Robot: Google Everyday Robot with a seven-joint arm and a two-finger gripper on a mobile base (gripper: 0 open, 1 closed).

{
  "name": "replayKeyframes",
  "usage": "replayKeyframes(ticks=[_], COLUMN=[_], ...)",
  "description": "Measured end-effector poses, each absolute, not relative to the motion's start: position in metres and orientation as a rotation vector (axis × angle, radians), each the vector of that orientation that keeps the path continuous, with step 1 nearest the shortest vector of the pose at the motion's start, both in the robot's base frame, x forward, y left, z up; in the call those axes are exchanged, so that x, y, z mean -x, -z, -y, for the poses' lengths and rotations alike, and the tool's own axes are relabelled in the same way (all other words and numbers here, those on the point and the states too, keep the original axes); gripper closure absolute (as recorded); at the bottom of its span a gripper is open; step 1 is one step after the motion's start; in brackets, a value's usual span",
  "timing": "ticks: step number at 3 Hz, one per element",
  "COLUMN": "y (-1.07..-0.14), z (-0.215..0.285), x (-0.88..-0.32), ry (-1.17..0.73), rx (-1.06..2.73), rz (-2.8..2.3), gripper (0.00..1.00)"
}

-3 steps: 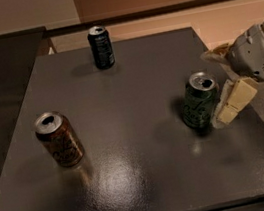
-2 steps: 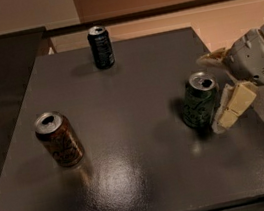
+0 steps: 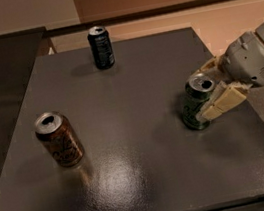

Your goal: Knock green can over

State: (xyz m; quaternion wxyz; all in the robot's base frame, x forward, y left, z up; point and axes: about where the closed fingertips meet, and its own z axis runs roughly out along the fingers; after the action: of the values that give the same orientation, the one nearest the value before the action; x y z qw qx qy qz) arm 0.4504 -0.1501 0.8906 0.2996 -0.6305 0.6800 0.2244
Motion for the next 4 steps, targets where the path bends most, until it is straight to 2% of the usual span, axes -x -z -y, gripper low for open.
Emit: replayKeyframes(ticks=[1,2,3,4], y=[-0.901,-0.917,-0.929,-0.925], z=[0.149,0.148,0.146,0.147], x=[-0.453,-0.459,-0.463,-0.466], ry=[-0.58,-0.485,-0.341,-0.21], rx=[1.664,1.665,1.713,1.786], rz=[-1.797,-1.845,-1.97,-2.107], gripper=[0.61,0.83,1.0,1.0])
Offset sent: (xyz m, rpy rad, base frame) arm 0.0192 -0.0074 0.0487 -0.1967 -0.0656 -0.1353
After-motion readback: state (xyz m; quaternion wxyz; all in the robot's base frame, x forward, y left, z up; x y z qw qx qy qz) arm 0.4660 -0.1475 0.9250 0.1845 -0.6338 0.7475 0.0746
